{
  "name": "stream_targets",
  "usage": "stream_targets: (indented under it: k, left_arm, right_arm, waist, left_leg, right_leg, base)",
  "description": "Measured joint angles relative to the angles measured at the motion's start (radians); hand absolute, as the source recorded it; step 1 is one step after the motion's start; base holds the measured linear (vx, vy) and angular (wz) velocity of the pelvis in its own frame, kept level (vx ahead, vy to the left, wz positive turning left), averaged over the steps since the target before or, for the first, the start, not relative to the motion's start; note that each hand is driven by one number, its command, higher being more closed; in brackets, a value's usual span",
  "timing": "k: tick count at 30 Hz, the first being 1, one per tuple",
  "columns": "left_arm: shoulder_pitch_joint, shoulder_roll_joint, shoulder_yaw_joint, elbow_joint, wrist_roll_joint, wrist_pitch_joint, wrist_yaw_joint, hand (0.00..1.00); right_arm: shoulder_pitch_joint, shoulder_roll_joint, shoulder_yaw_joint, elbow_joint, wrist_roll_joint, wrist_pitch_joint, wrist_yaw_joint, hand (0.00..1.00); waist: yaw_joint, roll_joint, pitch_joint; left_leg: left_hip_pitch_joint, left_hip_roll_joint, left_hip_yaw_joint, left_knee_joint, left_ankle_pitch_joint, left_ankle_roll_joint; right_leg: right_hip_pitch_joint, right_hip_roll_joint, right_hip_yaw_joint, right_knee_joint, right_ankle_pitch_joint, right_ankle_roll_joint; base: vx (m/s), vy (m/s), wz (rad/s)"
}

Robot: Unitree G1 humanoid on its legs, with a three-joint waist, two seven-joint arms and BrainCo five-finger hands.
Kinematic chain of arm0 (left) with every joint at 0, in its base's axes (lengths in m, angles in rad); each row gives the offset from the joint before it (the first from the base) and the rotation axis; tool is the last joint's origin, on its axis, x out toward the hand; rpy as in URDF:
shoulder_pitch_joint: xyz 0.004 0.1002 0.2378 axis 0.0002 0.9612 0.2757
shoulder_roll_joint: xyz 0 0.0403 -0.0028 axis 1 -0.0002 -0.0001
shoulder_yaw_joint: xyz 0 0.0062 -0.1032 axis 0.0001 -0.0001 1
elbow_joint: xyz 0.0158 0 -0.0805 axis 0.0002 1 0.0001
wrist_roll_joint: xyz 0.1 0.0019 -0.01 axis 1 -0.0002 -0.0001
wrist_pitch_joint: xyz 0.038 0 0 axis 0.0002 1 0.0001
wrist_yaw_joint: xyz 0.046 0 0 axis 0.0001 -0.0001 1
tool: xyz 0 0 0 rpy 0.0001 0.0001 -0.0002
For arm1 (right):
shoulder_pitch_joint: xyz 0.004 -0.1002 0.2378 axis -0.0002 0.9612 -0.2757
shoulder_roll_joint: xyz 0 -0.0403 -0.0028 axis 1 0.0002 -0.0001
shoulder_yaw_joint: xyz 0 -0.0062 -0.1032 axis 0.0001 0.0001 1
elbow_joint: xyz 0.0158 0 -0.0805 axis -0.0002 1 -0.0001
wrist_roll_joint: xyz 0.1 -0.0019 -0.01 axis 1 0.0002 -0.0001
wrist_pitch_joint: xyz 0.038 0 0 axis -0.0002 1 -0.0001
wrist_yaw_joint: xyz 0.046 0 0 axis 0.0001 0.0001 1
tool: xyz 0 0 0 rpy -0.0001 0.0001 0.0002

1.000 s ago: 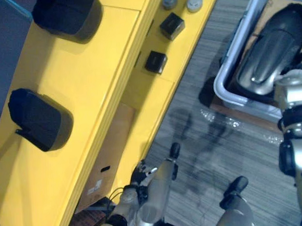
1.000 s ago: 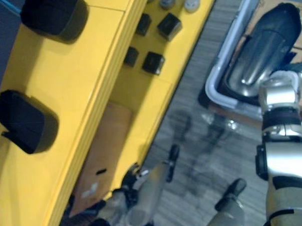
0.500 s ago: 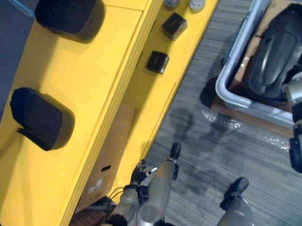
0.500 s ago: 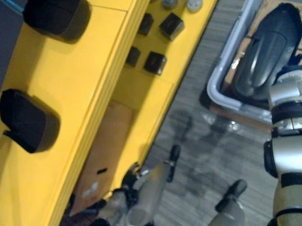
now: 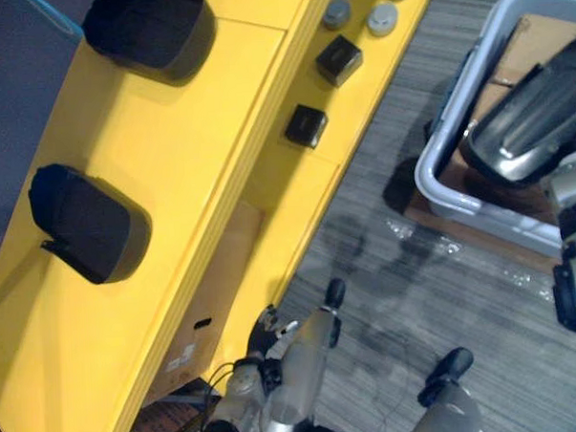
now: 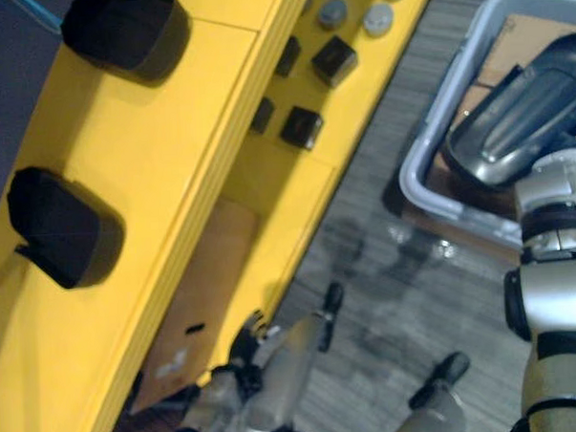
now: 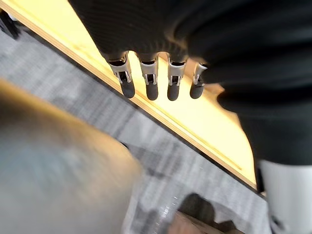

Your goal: Walk over and take plastic housings, then place them on the shelf

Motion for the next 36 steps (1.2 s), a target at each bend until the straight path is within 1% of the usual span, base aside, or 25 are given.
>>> stream_targets:
  k: [1,2,3,5,7,10,11,12,14,15,18,19,20,21,22,23,24,27,28,29,31,32,34,35,36]
  left_arm:
    - [0.011,0.002,0.001,-0.054,-0.016,0.001,0.0,0.0]
    - [0.018,0.006,0.003,-0.122,-0.027,0.009,0.0,0.0]
    - [0.02,0.009,0.003,-0.156,-0.028,0.013,0.0,0.0]
    - [0.023,0.03,0.004,-0.272,-0.033,0.024,-0.002,0.0]
    - [0.025,0.041,0.01,-0.332,-0.035,0.043,-0.004,0.0]
    - [0.034,0.04,0.013,-0.422,-0.052,0.071,-0.007,0.0]
    - [0.04,0.041,0.014,-0.461,-0.064,0.088,-0.01,0.0]
    - [0.042,0.045,0.014,-0.481,-0.064,0.094,-0.012,0.0]
    - [0.047,0.062,0.011,-0.551,-0.062,0.125,-0.026,0.0]
    - [0.046,0.075,0.005,-0.575,-0.061,0.138,-0.038,0.0]
    - [0.053,0.103,-0.003,-0.671,-0.017,0.203,-0.051,0.0]
    - [0.052,0.116,-0.006,-0.695,-0.005,0.215,-0.057,0.0]
    - [0.049,0.122,-0.006,-0.71,0.017,0.225,-0.06,0.0]
    - [0.036,0.132,-0.007,-0.738,0.052,0.251,-0.07,0.0]
    - [0.016,0.149,-0.007,-0.77,0.089,0.276,-0.074,0.0]
    - [0.006,0.161,-0.007,-0.782,0.102,0.287,-0.077,0.0]
    - [-0.013,0.178,-0.007,-0.796,0.124,0.301,-0.08,0.0]
    - [-0.1,0.239,-0.003,-0.828,0.186,0.356,-0.089,0.0]
    - [-0.145,0.256,-0.003,-0.828,0.213,0.38,-0.089,0.0]
    - [-0.187,0.266,-0.003,-0.828,0.245,0.4,-0.089,0.0]
    - [-0.238,0.275,-0.001,-0.824,0.264,0.421,-0.09,0.0]
    - [-0.269,0.275,0.002,-0.817,0.279,0.437,-0.09,0.0]
    - [-0.307,0.275,0.002,-0.791,0.288,0.454,-0.09,0.0]
    - [-0.345,0.275,0.002,-0.75,0.29,0.471,-0.09,0.0]
    - [-0.361,0.275,0.002,-0.731,0.29,0.481,-0.09,0.0]
  right_arm:
    - [0.011,0.0,-0.019,-0.015,0.015,-0.018,-0.019,1.0]
    - [0.029,-0.003,-0.044,-0.041,0.022,-0.051,-0.047,1.0]
    - [0.035,-0.006,-0.052,-0.058,0.022,-0.066,-0.059,1.0]
    - [0.054,-0.015,-0.084,-0.131,0.02,-0.119,-0.101,1.0]
    - [0.06,-0.017,-0.087,-0.17,0.017,-0.15,-0.126,1.0]
    - [0.067,-0.019,-0.088,-0.224,0.011,-0.178,-0.151,1.0]
    - [0.069,-0.019,-0.088,-0.24,-0.004,-0.18,-0.153,1.0]
    - [0.069,-0.019,-0.088,-0.252,-0.009,-0.182,-0.154,1.0]
    - [0.069,-0.019,-0.088,-0.302,-0.031,-0.198,-0.156,1.0]
    - [0.069,-0.019,-0.088,-0.319,-0.04,-0.198,-0.158,1.0]
    - [0.07,-0.012,-0.086,-0.351,-0.063,-0.209,-0.157,1.0]
    - [0.071,-0.006,-0.086,-0.371,-0.064,-0.211,-0.157,1.0]
    - [0.071,-0.006,-0.086,-0.383,-0.069,-0.217,-0.157,1.0]
    - [0.075,-0.005,-0.086,-0.414,-0.086,-0.228,-0.156,1.0]
    - [0.088,0.002,-0.085,-0.456,-0.106,-0.235,-0.15,1.0]
    - [0.098,0.01,-0.084,-0.478,-0.112,-0.238,-0.148,1.0]
    - [0.116,0.023,-0.082,-0.506,-0.123,-0.242,-0.145,1.0]
    - [0.175,0.089,-0.079,-0.583,-0.169,-0.259,-0.116,1.0]
    - [0.201,0.114,-0.076,-0.611,-0.182,-0.265,-0.099,1.0]
    - [0.226,0.138,-0.076,-0.647,-0.202,-0.268,-0.082,1.0]
    - [0.267,0.168,-0.075,-0.694,-0.225,-0.279,-0.062,1.0]
    - [0.289,0.185,-0.074,-0.716,-0.241,-0.285,-0.054,1.0]
    - [0.302,0.197,-0.066,-0.722,-0.262,-0.306,-0.036,1.0]
    - [0.304,0.204,-0.053,-0.725,-0.269,-0.318,-0.024,1.0]
    - [0.306,0.207,-0.051,-0.729,-0.277,-0.322,-0.017,1.0]
  waist:
    - [-0.009,-0.005,0.003]
    - [-0.019,-0.01,0.008]
    - [-0.027,-0.013,0.01]
    - [-0.061,-0.031,0.023]
    - [-0.073,-0.043,0.031]
    - [-0.099,-0.053,0.038]
    - [-0.106,-0.058,0.042]
    - [-0.108,-0.063,0.045]
    - [-0.124,-0.073,0.052]
    - [-0.126,-0.081,0.057]
    - [-0.145,-0.101,0.071]
    - [-0.152,-0.107,0.074]
    - [-0.155,-0.109,0.074]
    - [-0.162,-0.111,0.074]
    - [-0.172,-0.119,0.074]
    - [-0.177,-0.124,0.073]
    - [-0.183,-0.133,0.07]
    - [-0.205,-0.174,0.059]
    - [-0.21,-0.197,0.049]
    - [-0.214,-0.209,0.043]
    - [-0.233,-0.23,0.032]
    - [-0.233,-0.244,0.024]
    - [-0.235,-0.259,0.015]
    - [-0.246,-0.267,0.007]
    - [-0.248,-0.268,0.006]
  left_leg:
    - [0.009,0.001,0.002,0.003,-0.005,0.0]
    - [0.021,0.005,0.007,0.003,-0.01,0.0]
    - [0.025,0.006,0.008,0.002,-0.011,0.0]
    - [0.045,0.009,0.019,-0.002,-0.013,0.0]
    - [0.068,0.018,0.034,-0.007,-0.017,0.0]
    - [0.096,0.025,0.036,-0.023,-0.016,-0.002]
    - [0.112,0.028,0.037,-0.034,-0.013,-0.006]
    - [0.121,0.029,0.039,-0.042,-0.01,-0.009]
    - [0.128,0.034,0.041,-0.064,0.002,-0.014]
    - [0.139,0.036,0.046,-0.081,0.01,-0.015]
    - [0.186,0.037,0.052,-0.132,0.032,-0.02]
    - [0.197,0.037,0.054,-0.15,0.04,-0.02]
    - [0.201,0.038,0.054,-0.159,0.045,-0.021]
    - [0.21,0.04,0.055,-0.182,0.056,-0.022]
    - [0.223,0.04,0.058,-0.206,0.068,-0.022]
    - [0.231,0.041,0.06,-0.219,0.075,-0.022]
    - [0.242,0.044,0.063,-0.235,0.082,-0.023]
    - [0.269,0.059,0.075,-0.281,0.105,-0.028]
    - [0.28,0.062,0.083,-0.302,0.116,-0.029]
    - [0.293,0.068,0.089,-0.319,0.125,-0.032]
    - [0.312,0.069,0.09,-0.344,0.138,-0.032]
    - [0.329,0.071,0.101,-0.368,0.149,-0.034]
    - [0.349,0.072,0.116,-0.399,0.165,-0.036]
    - [0.36,0.072,0.121,-0.433,0.184,-0.039]
    - [0.367,0.074,0.123,-0.449,0.194,-0.04]
  right_leg:
    - [0.011,0.003,0.002,-0.005,0.003,-0.003]
    - [0.02,0.008,0.002,-0.01,0.011,-0.014]
    - [0.026,0.01,0.002,-0.016,0.014,-0.017]
    - [0.041,0.01,0.008,-0.026,0.016,-0.015]
    - [0.049,0.014,0.026,-0.03,0.018,-0.015]
    - [0.071,0.02,0.029,-0.036,0.02,-0.013]
    - [0.081,0.022,0.029,-0.04,0.02,-0.013]
    - [0.083,0.022,0.031,-0.04,0.02,-0.013]
    - [0.083,0.027,0.029,-0.043,0.02,-0.013]
    - [0.085,0.027,0.031,-0.047,0.02,-0.013]
    - [0.112,0.027,0.031,-0.058,0.022,-0.014]
    - [0.115,0.027,0.032,-0.06,0.024,-0.017]
    - [0.115,0.028,0.032,-0.061,0.027,-0.02]
    - [0.115,0.031,0.031,-0.067,0.036,-0.027]
    - [0.116,0.031,0.032,-0.072,0.043,-0.028]
    - [0.116,0.031,0.033,-0.072,0.047,-0.028]
    - [0.117,0.033,0.036,-0.073,0.052,-0.03]
    - [0.12,0.047,0.052,-0.086,0.071,-0.042]
    - [0.121,0.05,0.054,-0.097,0.077,-0.044]
    - [0.125,0.058,0.058,-0.11,0.09,-0.047]
    - [0.137,0.06,0.059,-0.119,0.093,-0.049]
    - [0.14,0.061,0.064,-0.127,0.093,-0.049]
    - [0.141,0.063,0.077,-0.14,0.092,-0.049]
    - [0.143,0.066,0.077,-0.156,0.092,-0.048]
    - [0.144,0.068,0.077,-0.161,0.091,-0.049]
  base:
    - [0.02,0.031,-0.15]
    - [0.01,0.028,-0.13]
    - [0.01,0.018,-0.13]
    - [0.01,0.006,-0.11]
    - [0.01,-0.014,-0.23]
    - [0.01,-0.034,-0.09]
    - [0.01,-0.045,-0.06]
    - [0.0,-0.05,-0.05]
    - [0.0,-0.05,-0.02]
    - [0.01,-0.056,-0.04]
    - [0.02,-0.047,0.0]
    - [0.01,-0.031,0.0]
    - [0.0,0.0,0.0]
    - [0.0,0.0,0.0]
    - [0.0,-0.021,-0.04]
    - [0.01,-0.016,-0.06]
    - [0.01,-0.014,-0.13]
    - [-0.01,-0.015,-0.13]
    - [-0.02,-0.02,-0.16]
    - [-0.03,-0.022,-0.16]
    - [-0.03,-0.012,-0.09]
    - [-0.04,-0.018,-0.12]
    - [-0.05,-0.026,-0.2]
    - [-0.06,-0.033,-0.15]
    - [-0.07,-0.042,-0.09]
